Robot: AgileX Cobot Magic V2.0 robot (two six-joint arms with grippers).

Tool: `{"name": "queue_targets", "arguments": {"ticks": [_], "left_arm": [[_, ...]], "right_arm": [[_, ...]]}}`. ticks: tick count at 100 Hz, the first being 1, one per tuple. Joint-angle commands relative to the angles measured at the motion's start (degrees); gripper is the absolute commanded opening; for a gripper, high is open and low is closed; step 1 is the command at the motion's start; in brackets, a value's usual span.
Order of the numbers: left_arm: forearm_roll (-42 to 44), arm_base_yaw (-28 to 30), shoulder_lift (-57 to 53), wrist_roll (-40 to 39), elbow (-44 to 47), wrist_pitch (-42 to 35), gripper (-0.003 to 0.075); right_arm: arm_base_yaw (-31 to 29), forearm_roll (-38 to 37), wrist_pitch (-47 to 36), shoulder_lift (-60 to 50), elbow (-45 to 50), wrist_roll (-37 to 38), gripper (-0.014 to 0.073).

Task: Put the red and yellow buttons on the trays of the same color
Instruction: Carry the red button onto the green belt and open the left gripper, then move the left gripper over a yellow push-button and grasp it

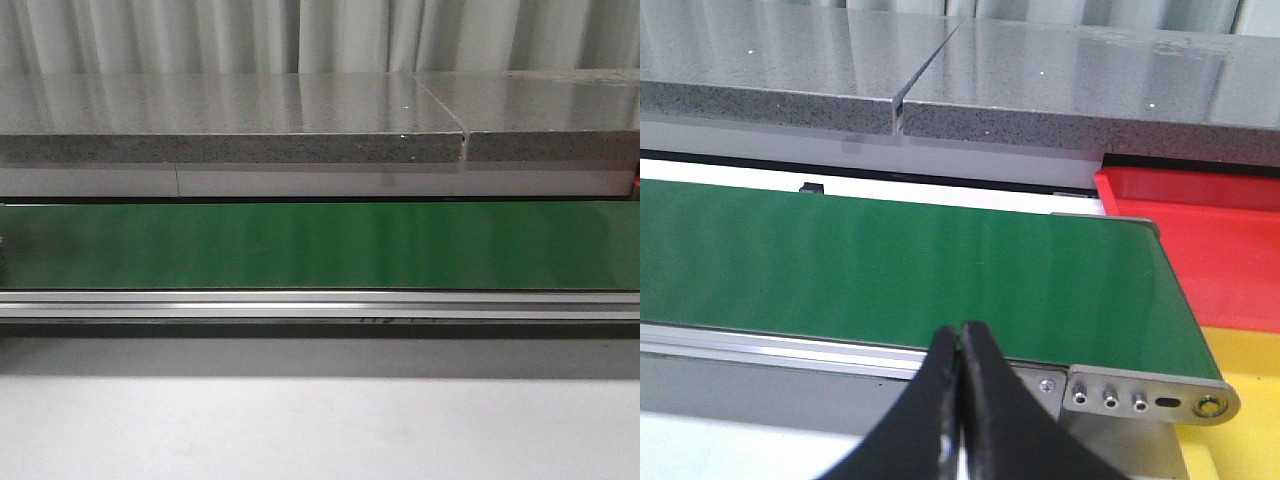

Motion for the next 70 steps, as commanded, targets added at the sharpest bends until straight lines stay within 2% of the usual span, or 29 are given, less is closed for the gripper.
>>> {"name": "queue_targets", "arguments": {"ticks": [1, 20, 41, 56, 70], "left_arm": [[-0.22, -0.35, -2.56, 0.41, -3.87, -1.71, 0.061], [-0.1, -0.35, -7.18, 0.3, -4.5, -3.08, 0.061], [0.13, 1.69, -15.14, -0.91, 1.4, -3.45, 0.061], [0.43, 6.19, -21.24, -2.62, 8.83, -4.26, 0.0609], [0.81, 13.51, -25.69, -3.2, 16.24, -5.76, 0.0609]], "right_arm": [[0.04, -0.26, -4.7, -0.96, -0.63, 0.07, -0.0068], [0.04, -0.26, -4.7, -0.96, -0.63, 0.07, -0.0068], [0.04, -0.26, -4.7, -0.96, -0.63, 0.07, -0.0068], [0.04, -0.26, -4.7, -0.96, -0.63, 0.07, -0.0068], [0.04, -0.26, -4.7, -0.96, -0.63, 0.07, -0.0068]]}}
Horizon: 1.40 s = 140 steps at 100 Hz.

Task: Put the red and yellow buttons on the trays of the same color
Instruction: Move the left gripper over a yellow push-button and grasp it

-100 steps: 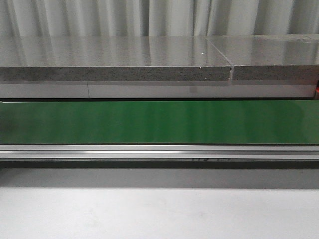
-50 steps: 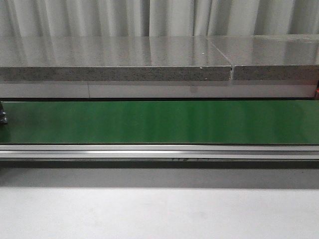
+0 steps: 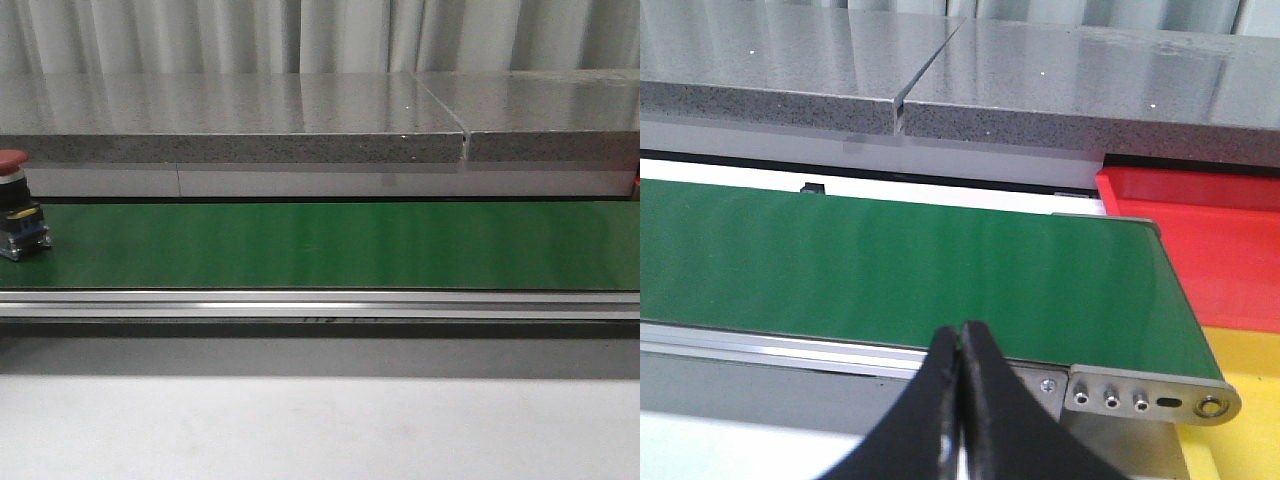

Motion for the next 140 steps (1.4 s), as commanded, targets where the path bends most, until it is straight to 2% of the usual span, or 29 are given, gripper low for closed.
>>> {"name": "queue_targets", "arguments": {"ticks": [1, 14, 28, 56, 91, 140], "left_arm": [[0.68, 4.14, -3.69, -1.42, 2.18, -4.02, 0.0609], [0.68, 10.52, -4.77, -3.48, 6.99, -6.2, 0.0609], [0.81, 14.92, -3.68, -4.72, 10.46, -8.06, 0.0609], [0.71, 21.66, 4.52, -6.44, 11.15, -9.25, 0.0609], [0.71, 22.63, 18.21, -6.58, 9.09, -11.94, 0.0609], [2.63, 23.28, 22.13, -6.86, 6.51, -15.03, 0.0609]], "right_arm": [[0.04, -0.26, -4.7, -0.96, -0.63, 0.07, -0.0068], [0.04, -0.26, -4.7, -0.96, -0.63, 0.07, -0.0068], [0.04, -0.26, -4.7, -0.96, -0.63, 0.07, -0.0068], [0.04, -0.26, -4.7, -0.96, -0.63, 0.07, -0.0068], [0.04, -0.26, -4.7, -0.96, -0.63, 0.07, -0.0068], [0.04, -0.26, -4.7, -0.96, -0.63, 0.07, -0.0068]]}}
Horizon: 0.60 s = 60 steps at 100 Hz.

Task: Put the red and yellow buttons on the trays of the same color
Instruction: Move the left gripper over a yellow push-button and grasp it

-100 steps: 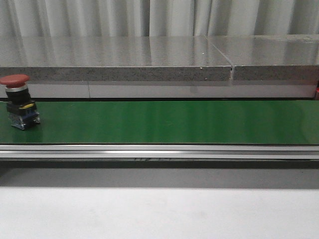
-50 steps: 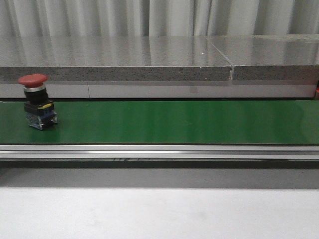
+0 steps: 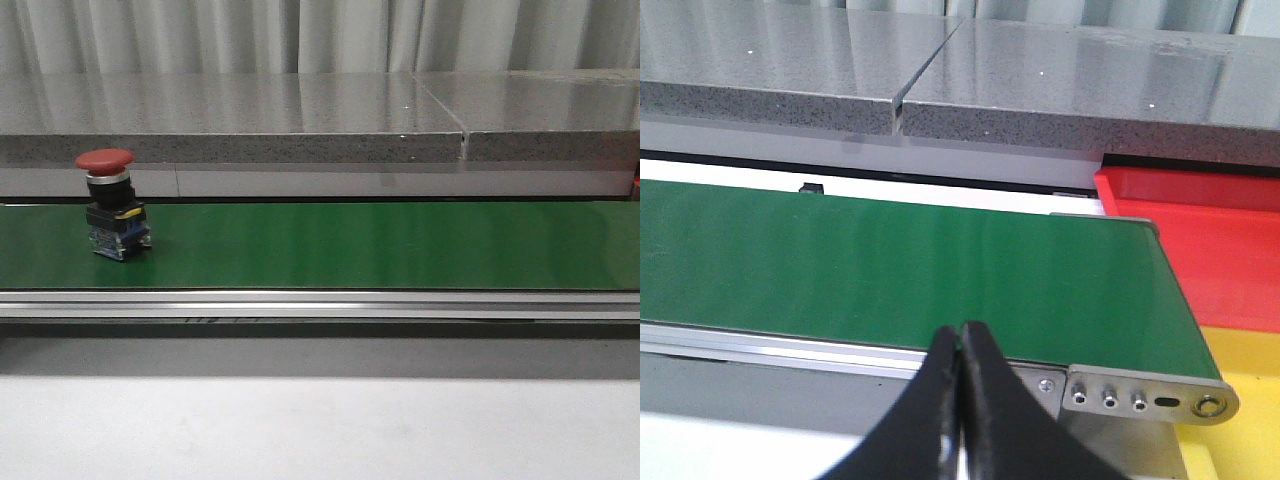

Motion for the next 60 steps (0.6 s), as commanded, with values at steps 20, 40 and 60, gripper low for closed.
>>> {"name": "queue_targets", "arguments": {"ticks": [20, 40, 60], "left_arm": [[0.37, 0.95, 1.59, -0.77, -1.67, -3.12, 0.0609], [0.37, 0.95, 1.73, -0.77, -1.67, -3.93, 0.047], [0.37, 0.95, 1.73, -0.77, -1.67, -3.27, 0.0122]], "right_arm": [[0.04, -0.26, -4.65, -0.96, -0.63, 0.07, -0.0068], [0.04, -0.26, -4.65, -0.96, -0.63, 0.07, -0.0068], [0.04, -0.26, -4.65, -0.96, -0.63, 0.07, -0.0068]]}}
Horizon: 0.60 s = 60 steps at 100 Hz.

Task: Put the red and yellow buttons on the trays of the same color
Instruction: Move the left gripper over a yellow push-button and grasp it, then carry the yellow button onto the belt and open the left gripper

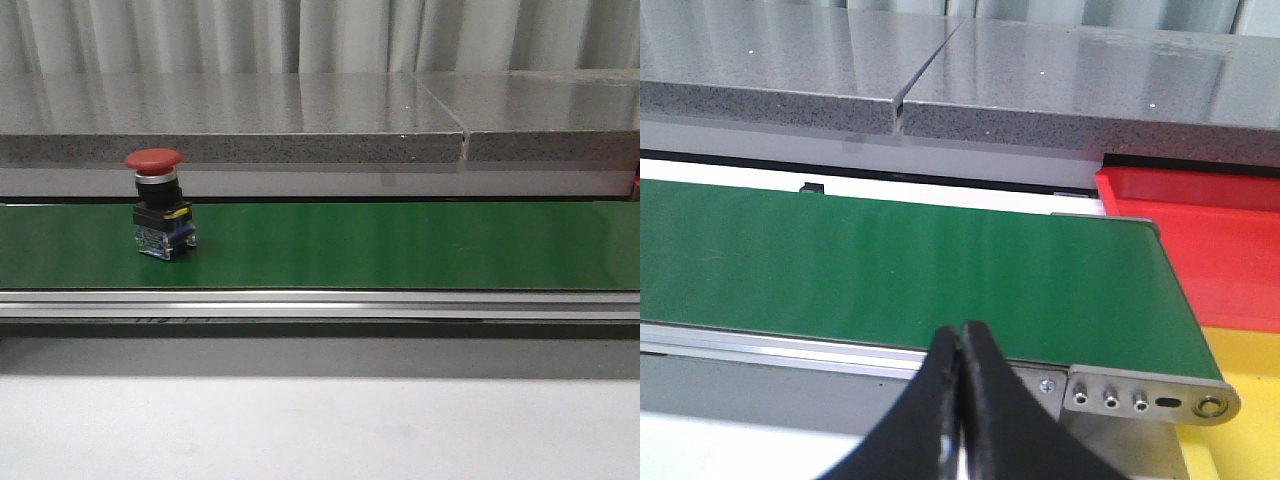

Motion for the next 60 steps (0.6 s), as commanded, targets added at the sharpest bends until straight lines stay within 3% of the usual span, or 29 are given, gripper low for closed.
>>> {"name": "queue_targets", "arguments": {"ticks": [1, 12, 33, 60], "left_arm": [[0.16, 0.16, -1.96, -0.67, -1.67, -1.02, 0.0111], [0.07, 0.16, -1.96, -0.67, -1.67, -0.17, -0.002], [-1.48, 0.16, -5.65, -0.67, -1.67, 1.0, -0.0019], [-2.25, -2.93, -18.16, -0.46, -1.83, 1.71, -0.0019]], "right_arm": [[0.04, -0.26, -4.65, -0.96, -0.63, 0.07, -0.0068], [0.04, -0.26, -4.65, -0.96, -0.63, 0.07, -0.0068], [0.04, -0.26, -4.65, -0.96, -0.63, 0.07, -0.0068], [0.04, -0.26, -4.65, -0.96, -0.63, 0.07, -0.0068]]}}
